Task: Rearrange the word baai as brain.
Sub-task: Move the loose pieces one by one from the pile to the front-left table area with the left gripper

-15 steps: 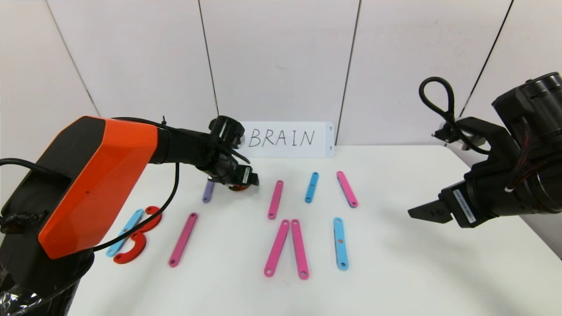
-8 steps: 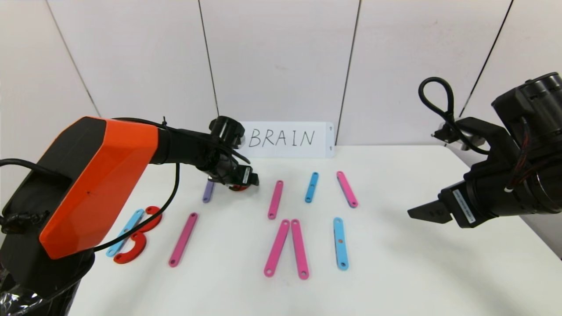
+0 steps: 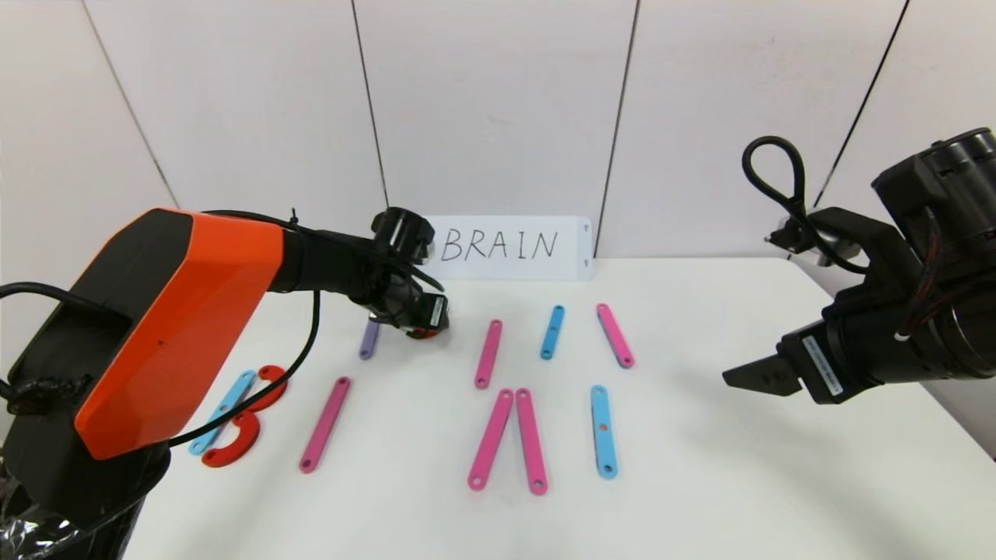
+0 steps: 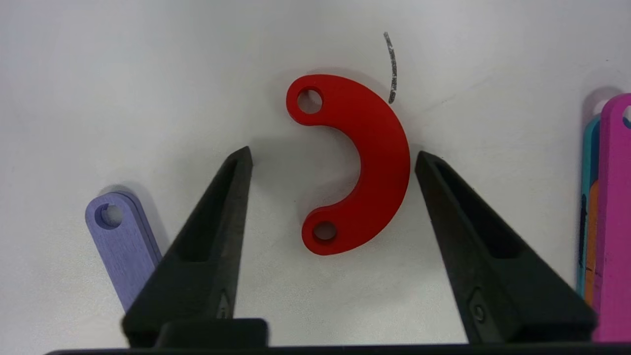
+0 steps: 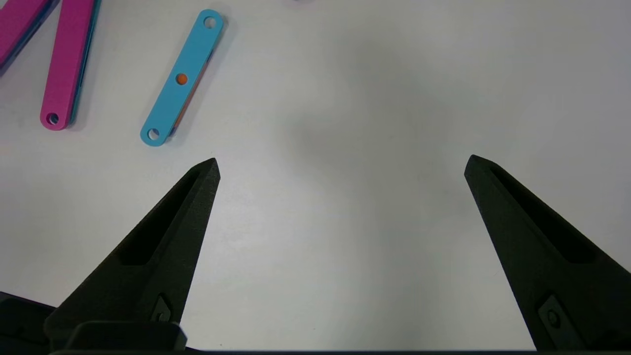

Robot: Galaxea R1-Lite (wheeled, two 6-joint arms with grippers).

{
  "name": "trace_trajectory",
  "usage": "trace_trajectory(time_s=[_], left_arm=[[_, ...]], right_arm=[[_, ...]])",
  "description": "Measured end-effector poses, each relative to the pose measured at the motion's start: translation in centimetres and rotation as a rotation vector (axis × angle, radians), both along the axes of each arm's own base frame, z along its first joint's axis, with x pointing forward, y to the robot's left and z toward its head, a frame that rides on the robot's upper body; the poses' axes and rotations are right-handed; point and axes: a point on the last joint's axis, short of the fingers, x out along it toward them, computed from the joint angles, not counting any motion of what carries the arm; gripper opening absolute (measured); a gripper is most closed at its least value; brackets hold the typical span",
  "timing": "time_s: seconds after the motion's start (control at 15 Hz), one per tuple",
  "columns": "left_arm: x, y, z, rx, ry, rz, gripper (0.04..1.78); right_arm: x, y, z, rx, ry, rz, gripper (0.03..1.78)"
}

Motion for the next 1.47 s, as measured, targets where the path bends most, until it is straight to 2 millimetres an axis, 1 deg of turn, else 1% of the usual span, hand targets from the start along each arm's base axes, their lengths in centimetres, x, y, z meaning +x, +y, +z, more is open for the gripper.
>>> trace_trajectory(time_s=[0.13,0.2,0.27,0.33,0.4,0.73,0.93,1.2,1.47], left_arm=[[-0.1,0.0,0.0,-0.001,0.004,-0.001,0.71],[-0.1,0.0,0.0,-0.001,0.003,-0.001,0.56],[-0.1,0.0,0.1,-0.001,0.004,-0.001,0.43],[-0.1,0.0,0.1,-0.002,0.004,-0.002,0.34],[-0.1,-0.1,0.1,-0.002,0.004,-0.003,0.31],[-0.2,0.0,0.2,0.001,0.006,-0.001,0.3],[-0.5,0.1,0.7,0.008,0.03,0.006,0.3],[-1.5,0.6,2.3,0.006,0.053,0.023,0.3],[-3.5,1.2,5.0,-0.013,0.074,0.066,0.3]], right_arm=[[0.0,0.0,0.1,0.002,-0.003,0.002,1.74],[-0.1,0.1,0.1,0.002,-0.005,0.002,1.74],[0.0,0.1,0.1,0.004,-0.011,0.002,1.74],[0.0,0.1,0.2,0.007,-0.017,0.002,1.74],[0.0,0.1,0.3,0.01,-0.023,0.002,1.74],[-0.1,0.2,0.4,0.013,-0.03,0.003,1.74],[-0.1,0.3,0.3,0.012,-0.027,0.008,1.74],[-0.3,0.6,0.1,0.009,-0.018,0.023,1.74],[-0.5,0.8,0.1,0.009,-0.018,0.035,1.74]])
